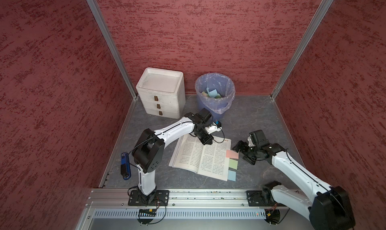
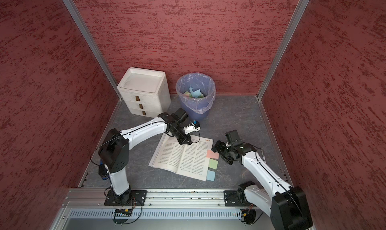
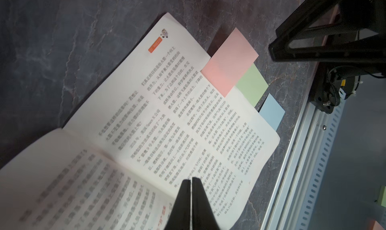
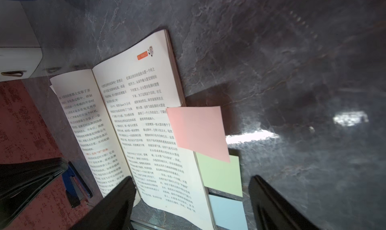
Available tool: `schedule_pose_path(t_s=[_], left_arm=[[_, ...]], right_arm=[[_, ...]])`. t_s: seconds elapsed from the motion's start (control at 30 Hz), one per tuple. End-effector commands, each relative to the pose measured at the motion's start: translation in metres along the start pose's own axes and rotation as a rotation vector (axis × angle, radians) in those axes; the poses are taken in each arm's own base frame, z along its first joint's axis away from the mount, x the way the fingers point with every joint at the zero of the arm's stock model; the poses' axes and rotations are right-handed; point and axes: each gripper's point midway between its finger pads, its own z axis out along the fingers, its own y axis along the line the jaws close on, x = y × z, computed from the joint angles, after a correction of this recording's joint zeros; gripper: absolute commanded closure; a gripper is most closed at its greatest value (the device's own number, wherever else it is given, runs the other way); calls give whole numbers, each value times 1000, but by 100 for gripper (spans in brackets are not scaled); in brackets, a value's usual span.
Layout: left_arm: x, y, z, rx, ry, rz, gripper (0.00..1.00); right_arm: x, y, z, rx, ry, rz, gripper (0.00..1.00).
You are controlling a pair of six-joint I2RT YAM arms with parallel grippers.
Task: Peel off the used sticky note
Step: Tear off the note from the book.
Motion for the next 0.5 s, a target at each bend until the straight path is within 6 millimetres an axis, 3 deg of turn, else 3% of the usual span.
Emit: schedule_pose_path(t_s=[0.0, 0.13, 0.33, 0.47], left_arm=[[-18, 6, 17, -45, -9, 38, 93], [-20, 15, 41, -48, 27, 28, 93], [-29, 19, 59, -23, 34, -11, 93], [-32, 19, 68, -18, 50, -6, 93]], right_arm=[[-4, -6, 6, 16, -2, -7, 12], [-5, 0, 21, -14, 41, -23, 17], [-10, 0, 44, -26, 67, -23, 22], [-15, 10, 48, -78, 52, -45, 33]])
